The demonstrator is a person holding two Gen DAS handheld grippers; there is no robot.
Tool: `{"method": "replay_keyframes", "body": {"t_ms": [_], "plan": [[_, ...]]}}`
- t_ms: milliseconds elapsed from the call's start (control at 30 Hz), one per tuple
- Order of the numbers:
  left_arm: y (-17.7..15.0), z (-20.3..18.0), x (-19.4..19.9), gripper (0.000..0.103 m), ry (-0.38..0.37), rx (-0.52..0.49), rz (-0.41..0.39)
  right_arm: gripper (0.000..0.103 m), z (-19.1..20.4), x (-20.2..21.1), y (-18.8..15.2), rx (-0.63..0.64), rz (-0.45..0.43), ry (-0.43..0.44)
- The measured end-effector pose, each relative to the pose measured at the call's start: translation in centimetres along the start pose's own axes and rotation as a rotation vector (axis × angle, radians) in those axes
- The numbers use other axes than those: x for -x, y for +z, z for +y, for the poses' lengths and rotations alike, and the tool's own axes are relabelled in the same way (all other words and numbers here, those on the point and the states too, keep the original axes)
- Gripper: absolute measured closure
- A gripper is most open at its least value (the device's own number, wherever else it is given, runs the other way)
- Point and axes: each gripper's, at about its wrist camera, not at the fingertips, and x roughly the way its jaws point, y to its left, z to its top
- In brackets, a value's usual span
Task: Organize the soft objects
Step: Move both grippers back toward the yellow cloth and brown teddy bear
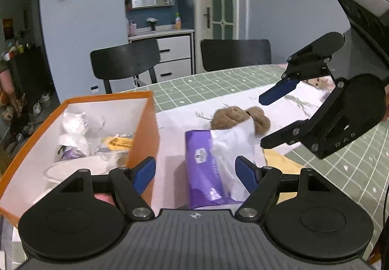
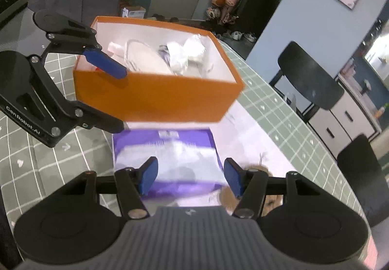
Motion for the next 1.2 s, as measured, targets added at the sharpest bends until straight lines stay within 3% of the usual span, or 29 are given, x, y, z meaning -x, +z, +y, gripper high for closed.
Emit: {"method": "replay_keyframes", "body": {"t_ms": [333, 733, 967, 1200], "plan": [[-0.2, -3.1, -1.4, 0.016, -0.038, -0.021, 0.005, 0.042, -1.1, 1.2, -5.6, -0.102, -0.013, -0.022], [-1.4, -11.5, -3.9, 0.016, -0.194, -0.162, 0.045, 0.039, -3.3, 1.6, -13.5, -0.258, 0.018, -0.098], [-3.1, -16.2, -7.4, 0.016, -0.143, -0.219, 0.076, 0.039, -5.0, 3.1, -16.6, -0.384, -0.003, -0.158], [-4.5, -17.1, -8.8, 0.016, -0.055, -0.09, 0.103, 0.037, -4.8, 3.9, -17.5, -0.404, -0.026, -0.187]]}}
